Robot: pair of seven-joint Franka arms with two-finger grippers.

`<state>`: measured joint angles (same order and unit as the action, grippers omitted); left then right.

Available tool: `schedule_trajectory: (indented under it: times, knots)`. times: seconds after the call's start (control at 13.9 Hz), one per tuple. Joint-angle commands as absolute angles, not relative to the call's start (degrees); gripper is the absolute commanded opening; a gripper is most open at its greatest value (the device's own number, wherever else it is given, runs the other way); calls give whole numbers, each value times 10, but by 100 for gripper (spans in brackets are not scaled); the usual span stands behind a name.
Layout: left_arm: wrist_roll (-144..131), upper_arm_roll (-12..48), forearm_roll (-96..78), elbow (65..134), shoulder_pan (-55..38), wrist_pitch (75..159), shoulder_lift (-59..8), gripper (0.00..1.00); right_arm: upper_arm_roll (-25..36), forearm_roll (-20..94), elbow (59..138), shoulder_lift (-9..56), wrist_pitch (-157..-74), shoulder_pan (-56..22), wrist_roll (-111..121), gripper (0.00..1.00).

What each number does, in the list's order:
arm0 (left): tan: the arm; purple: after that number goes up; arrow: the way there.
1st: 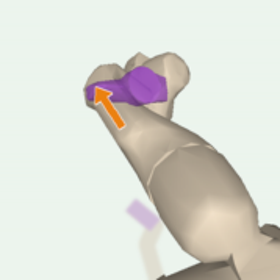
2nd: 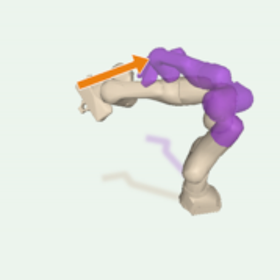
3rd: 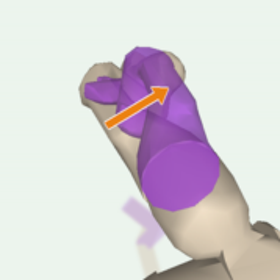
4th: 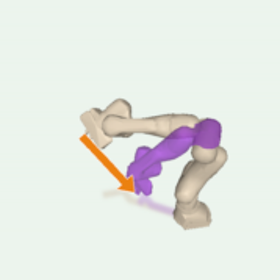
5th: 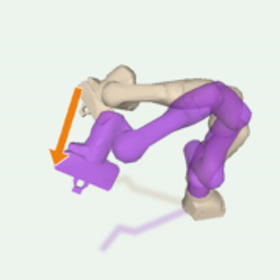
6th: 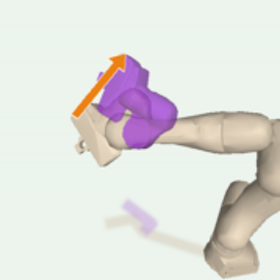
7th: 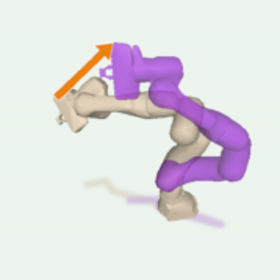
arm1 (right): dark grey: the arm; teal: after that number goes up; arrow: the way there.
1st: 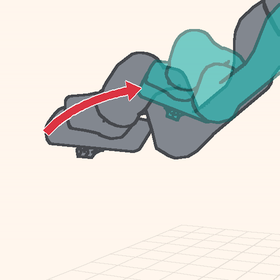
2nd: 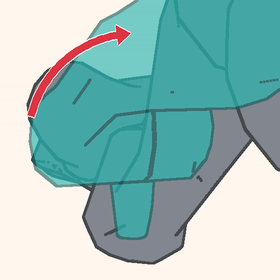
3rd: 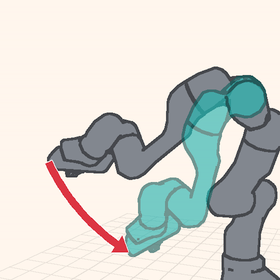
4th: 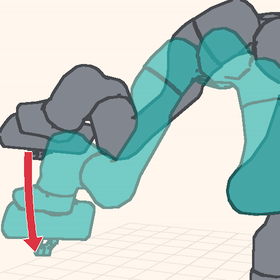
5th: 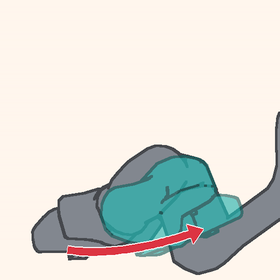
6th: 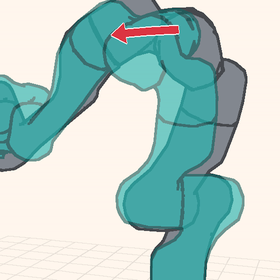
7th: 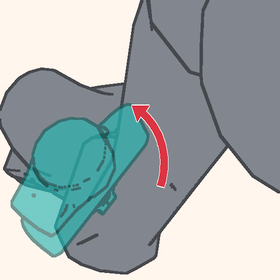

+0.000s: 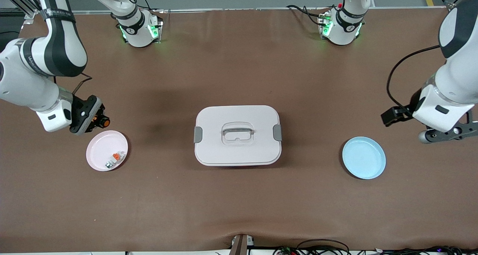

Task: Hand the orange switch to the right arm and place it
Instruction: 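Carry the switch to the white plate while the left gripper withdraws, then lower the switch onto the white plate and open the right gripper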

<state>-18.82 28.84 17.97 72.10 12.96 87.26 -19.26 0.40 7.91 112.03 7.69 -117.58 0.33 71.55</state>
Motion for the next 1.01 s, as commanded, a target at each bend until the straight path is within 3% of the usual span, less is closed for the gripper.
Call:
schedule_trajectory:
  times: [0.0,0.29,0.94]
  knots:
    - [-105,293,195,733,161,868,-175,100,-6,62,1080,122,-1180,36,771,0]
    - [-17,296,186,727,207,880,-175,100,-6,62,1075,158,-1218,61,832,0]
    - [-15,298,164,729,207,877,-131,100,-6,62,1072,234,-1287,95,871,0]
